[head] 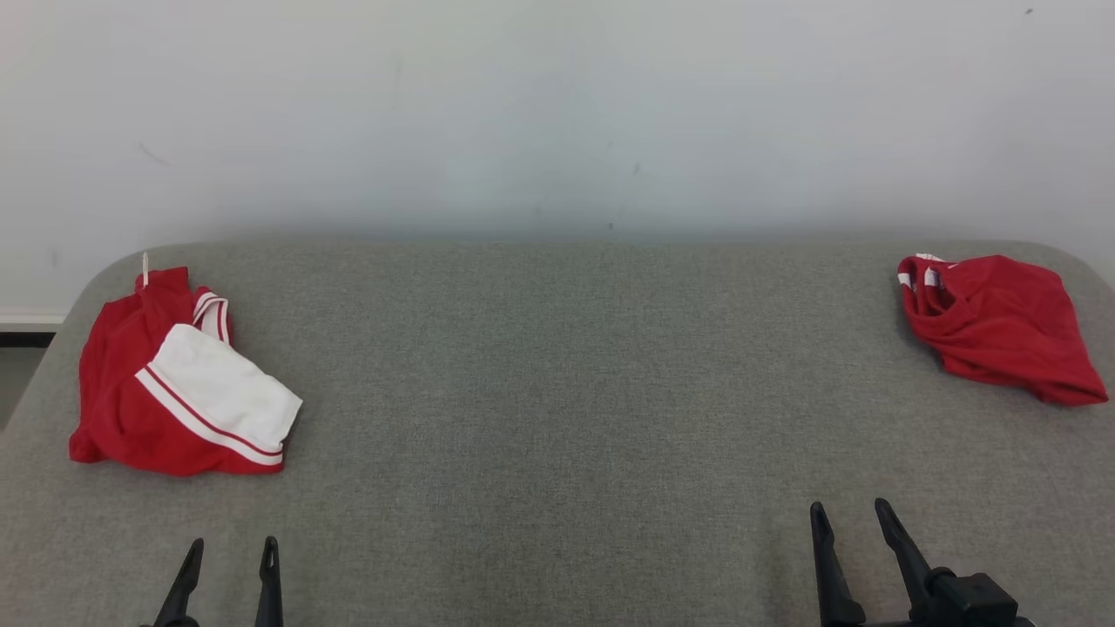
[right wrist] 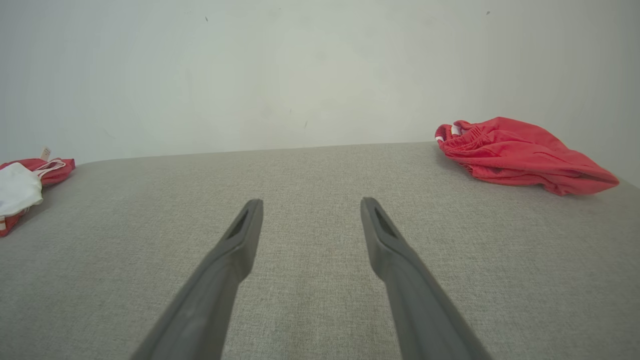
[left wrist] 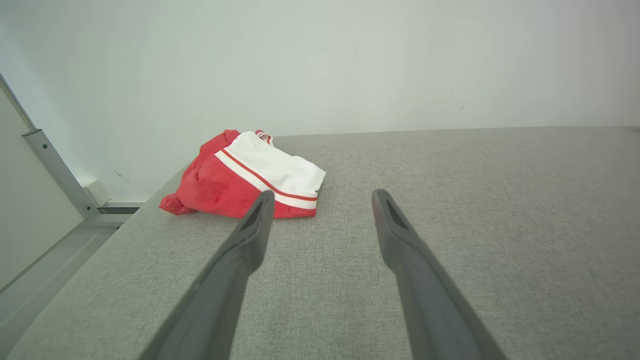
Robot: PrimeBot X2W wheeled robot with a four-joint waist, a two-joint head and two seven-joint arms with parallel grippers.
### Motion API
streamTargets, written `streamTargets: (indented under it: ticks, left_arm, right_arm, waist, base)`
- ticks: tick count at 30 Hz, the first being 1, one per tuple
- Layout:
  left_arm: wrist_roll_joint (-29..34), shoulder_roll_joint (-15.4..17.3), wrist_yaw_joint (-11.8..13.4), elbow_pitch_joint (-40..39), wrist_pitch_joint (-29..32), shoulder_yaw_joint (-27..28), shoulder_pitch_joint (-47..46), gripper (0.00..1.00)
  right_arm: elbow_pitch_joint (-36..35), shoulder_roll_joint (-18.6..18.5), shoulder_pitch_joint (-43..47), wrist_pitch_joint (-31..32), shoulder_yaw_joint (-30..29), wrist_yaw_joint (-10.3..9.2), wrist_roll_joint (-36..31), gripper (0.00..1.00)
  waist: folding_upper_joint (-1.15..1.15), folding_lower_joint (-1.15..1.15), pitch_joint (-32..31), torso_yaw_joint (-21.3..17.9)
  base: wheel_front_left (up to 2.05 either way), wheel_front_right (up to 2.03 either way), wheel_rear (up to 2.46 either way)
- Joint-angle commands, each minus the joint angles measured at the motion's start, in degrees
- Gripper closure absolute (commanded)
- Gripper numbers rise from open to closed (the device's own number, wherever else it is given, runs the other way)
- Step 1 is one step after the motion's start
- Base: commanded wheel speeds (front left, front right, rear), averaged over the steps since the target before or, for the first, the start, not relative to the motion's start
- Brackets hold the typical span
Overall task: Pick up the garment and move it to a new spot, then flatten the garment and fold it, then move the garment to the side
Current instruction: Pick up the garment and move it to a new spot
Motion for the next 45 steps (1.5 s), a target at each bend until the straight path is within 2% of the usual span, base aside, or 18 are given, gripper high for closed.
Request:
streamTargets:
  ticks: [1, 7, 31, 36, 45]
  left_arm:
    - [-0.2, 0.2, 0.0, 0.1, -0.2, 0.0, -0.5, 0.0]
    - [-0.2, 0.3, 0.1, 0.2, -0.2, -0.3, -0.7, 0.0]
    - [-1.6, 0.9, 2.4, -0.2, -0.2, 1.0, 1.9, 0.0]
    - [-2.0, 1.0, 2.9, -0.5, -0.2, 1.4, 2.5, 0.0]
    - [-3.3, 0.4, 4.1, -2.5, -0.2, 3.0, 4.0, 0.0]
  right_arm:
    - [0.0, 0.2, 0.3, 0.0, 0.0, -0.16, -0.5, 0.0]
    - [0.0, 0.2, 0.8, 0.0, -0.3, -0.16, -0.1, 0.0]
    - [1.3, 0.2, 1.7, 0.0, -0.5, -0.16, 1.4, 0.0]
    - [1.5, 0.2, 1.5, 0.0, 0.0, -0.16, 1.4, 0.0]
    - [2.5, 0.2, -1.1, 0.0, 1.6, -0.16, 0.1, 0.0]
  waist:
    - [0.0, 0.0, 0.0, 0.4]
    - [0.0, 0.0, 0.0, 3.6]
    - [0.0, 0.0, -0.6, 23.0]
    - [0.0, 0.0, -0.4, 24.9]
    - [0.0, 0.0, 0.9, 25.7]
  base:
    - [0.0, 0.0, 0.0]
    - [0.0, 0.0, 0.0]
    - [0.0, 0.0, 0.0]
    - [0.0, 0.0, 0.0]
    - [0.0, 0.0, 0.0]
